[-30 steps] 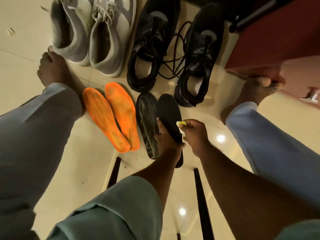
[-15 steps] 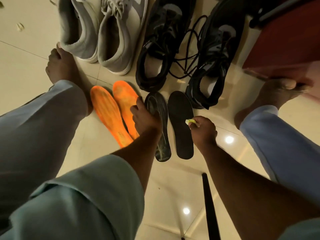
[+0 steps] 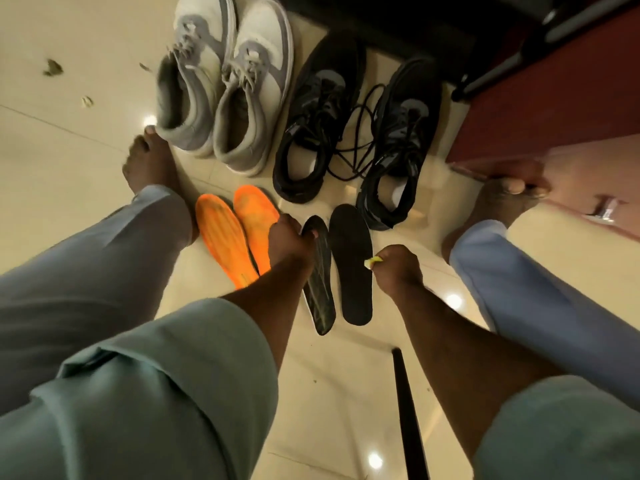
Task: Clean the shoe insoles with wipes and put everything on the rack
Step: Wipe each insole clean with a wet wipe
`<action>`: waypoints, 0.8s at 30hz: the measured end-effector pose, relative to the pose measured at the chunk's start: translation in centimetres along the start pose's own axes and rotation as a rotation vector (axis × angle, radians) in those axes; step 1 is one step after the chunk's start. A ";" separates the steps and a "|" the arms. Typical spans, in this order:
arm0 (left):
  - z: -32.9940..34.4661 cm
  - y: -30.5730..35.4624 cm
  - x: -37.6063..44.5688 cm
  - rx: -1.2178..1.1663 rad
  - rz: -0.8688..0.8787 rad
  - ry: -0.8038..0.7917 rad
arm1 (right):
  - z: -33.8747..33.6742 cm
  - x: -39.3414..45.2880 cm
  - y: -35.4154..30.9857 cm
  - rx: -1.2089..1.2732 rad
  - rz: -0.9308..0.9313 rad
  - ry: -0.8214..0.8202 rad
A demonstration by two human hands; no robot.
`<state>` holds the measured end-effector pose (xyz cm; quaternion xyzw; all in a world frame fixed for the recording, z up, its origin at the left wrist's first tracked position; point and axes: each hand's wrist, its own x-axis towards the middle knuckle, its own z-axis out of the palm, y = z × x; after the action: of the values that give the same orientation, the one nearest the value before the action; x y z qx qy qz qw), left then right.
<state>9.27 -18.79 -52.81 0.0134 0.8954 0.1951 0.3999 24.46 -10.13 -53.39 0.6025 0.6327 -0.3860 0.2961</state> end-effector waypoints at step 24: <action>-23.3 6.9 -27.8 -1.347 0.179 -0.705 | -13.2 -35.1 -6.6 1.083 -0.694 0.280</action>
<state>10.42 -25.35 -16.52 -0.0993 0.3979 0.7148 0.5665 22.62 -17.50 -16.11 0.4719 0.5390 -0.6409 -0.2757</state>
